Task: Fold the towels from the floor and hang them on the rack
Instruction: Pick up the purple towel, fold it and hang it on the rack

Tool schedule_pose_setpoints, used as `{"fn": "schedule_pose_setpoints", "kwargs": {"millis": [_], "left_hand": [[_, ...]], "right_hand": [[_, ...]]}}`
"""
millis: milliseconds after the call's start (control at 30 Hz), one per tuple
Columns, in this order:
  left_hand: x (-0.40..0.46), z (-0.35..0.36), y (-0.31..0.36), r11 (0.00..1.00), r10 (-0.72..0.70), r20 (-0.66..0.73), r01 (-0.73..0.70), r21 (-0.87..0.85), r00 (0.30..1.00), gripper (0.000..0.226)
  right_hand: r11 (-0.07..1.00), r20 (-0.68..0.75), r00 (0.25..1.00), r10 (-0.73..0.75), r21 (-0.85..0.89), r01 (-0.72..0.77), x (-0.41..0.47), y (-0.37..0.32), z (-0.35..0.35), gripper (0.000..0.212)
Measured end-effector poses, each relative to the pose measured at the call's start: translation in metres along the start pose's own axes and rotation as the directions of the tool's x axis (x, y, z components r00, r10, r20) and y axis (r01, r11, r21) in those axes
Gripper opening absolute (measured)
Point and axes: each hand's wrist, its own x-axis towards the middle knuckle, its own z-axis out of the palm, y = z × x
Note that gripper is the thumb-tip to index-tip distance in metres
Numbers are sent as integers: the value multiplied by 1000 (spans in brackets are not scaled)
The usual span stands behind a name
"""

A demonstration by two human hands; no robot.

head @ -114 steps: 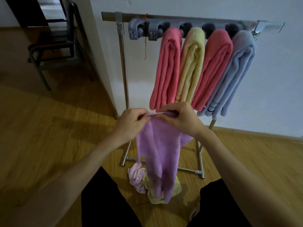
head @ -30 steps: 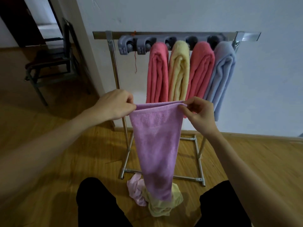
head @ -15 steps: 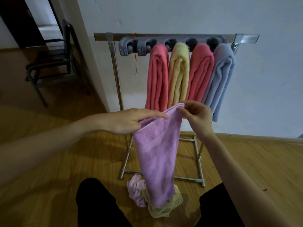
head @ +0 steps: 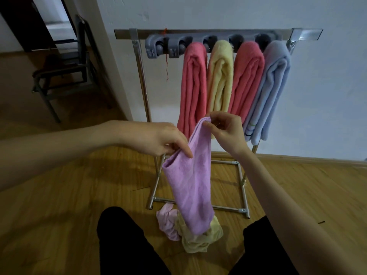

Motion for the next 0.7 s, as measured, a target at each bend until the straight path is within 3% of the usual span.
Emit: {"fn": "schedule_pose_setpoints", "kwargs": {"millis": [133,267,400,533,700], "left_hand": [[3,6,-2,945,216,-242,-140,295,946,22],[6,8,1,784,368,-359,-78,616,858,12],[13,7,4,771,427,-293,-175,612,856,11],[15,11,0,826,315,-413,-32,563,855,21],[26,14,-3,888,196,-611,126,442,767,28]], "right_hand": [[1000,-45,999,11,8,-10,3,4,0,23],[999,-66,996,52,14,-51,7,10,-5,11],[998,-63,996,62,27,-60,6,10,-7,12],[996,-50,997,60,63,-57,4,8,-7,10],[984,-22,997,81,162,-76,0,-1,-9,9]]}}
